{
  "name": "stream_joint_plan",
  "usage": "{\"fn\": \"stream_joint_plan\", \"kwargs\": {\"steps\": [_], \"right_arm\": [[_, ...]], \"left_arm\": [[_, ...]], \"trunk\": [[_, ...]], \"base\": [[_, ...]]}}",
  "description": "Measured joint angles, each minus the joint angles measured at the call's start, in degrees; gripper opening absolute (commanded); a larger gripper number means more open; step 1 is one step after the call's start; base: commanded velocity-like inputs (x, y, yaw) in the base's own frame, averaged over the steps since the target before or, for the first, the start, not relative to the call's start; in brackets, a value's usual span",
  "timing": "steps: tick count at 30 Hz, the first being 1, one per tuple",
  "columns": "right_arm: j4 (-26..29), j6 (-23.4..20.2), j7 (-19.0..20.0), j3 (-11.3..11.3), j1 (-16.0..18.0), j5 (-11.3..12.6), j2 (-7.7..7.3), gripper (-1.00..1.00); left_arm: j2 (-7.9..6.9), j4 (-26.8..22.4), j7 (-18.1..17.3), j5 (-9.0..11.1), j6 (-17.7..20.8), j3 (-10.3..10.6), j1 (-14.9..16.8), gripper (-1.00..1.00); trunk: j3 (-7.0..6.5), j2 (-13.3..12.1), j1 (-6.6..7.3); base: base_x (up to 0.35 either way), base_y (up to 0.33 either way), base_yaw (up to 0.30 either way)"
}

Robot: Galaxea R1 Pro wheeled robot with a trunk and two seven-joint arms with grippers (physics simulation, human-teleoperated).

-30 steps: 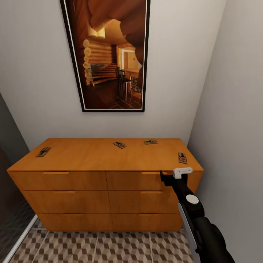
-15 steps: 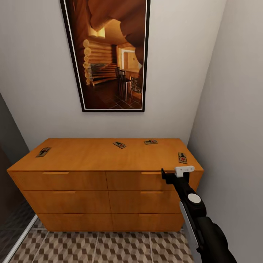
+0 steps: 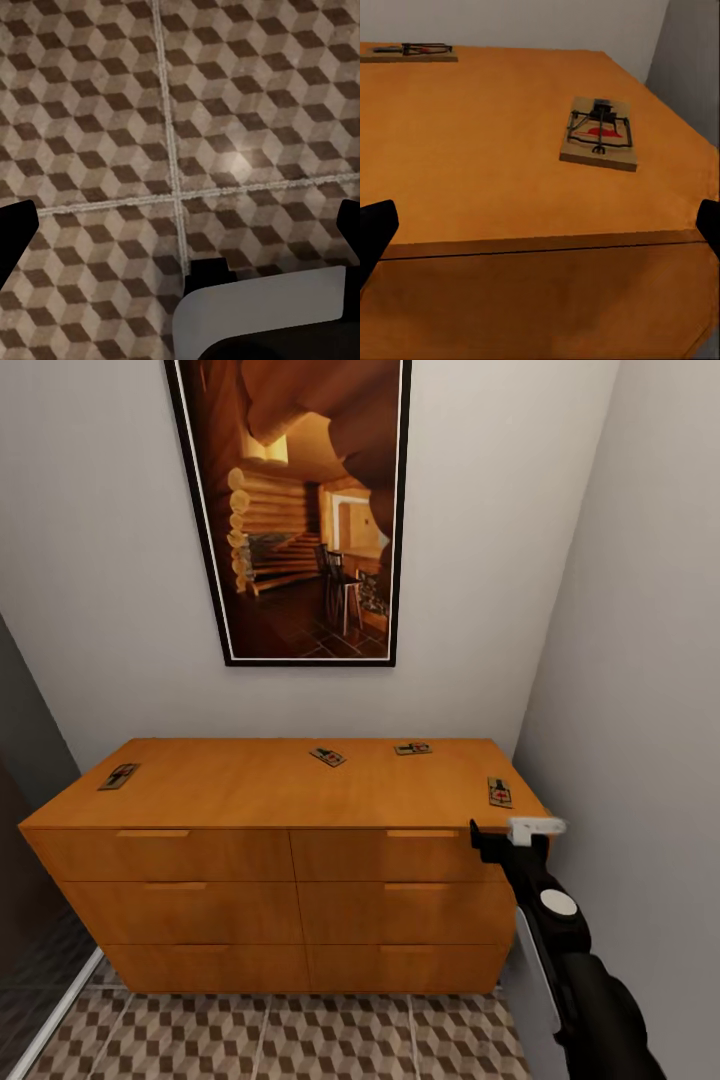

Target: Take the four mousetraps from the cabinet in the bathroom and place them on the bathroom floor. Make sure all four end up on the same floor surface, and ensure that at least two of them are either under or directly next to the same bathroom sink.

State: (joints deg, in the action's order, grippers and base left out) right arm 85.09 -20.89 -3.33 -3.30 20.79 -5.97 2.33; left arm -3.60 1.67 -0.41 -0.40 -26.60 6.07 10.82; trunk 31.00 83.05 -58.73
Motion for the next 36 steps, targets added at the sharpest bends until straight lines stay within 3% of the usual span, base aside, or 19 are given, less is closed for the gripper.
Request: {"fn": "stream_joint_plan", "kwargs": {"steps": [9,23,36], "right_arm": [[0.0,0.0,0.1,-2.9,0.0,0.0,-0.08,1.00],[0.0,0.1,0.1,-3.1,0.0,0.0,-0.76,1.00],[0.0,0.1,0.1,-3.0,0.0,0.0,-0.77,1.00]], "left_arm": [[0.00,0.0,0.0,0.0,0.0,0.0,0.0,1.00],[-0.02,0.0,0.0,0.0,0.0,0.0,0.0,1.00],[-0.06,0.0,0.0,0.0,0.0,0.0,0.0,1.00]], "trunk": [[0.00,0.0,0.00],[0.00,0.0,0.01],[0.00,0.0,0.03]], "base": [[0.000,0.000,0.000],[0.018,0.000,0.000],[0.268,0.000,0.000]]}}
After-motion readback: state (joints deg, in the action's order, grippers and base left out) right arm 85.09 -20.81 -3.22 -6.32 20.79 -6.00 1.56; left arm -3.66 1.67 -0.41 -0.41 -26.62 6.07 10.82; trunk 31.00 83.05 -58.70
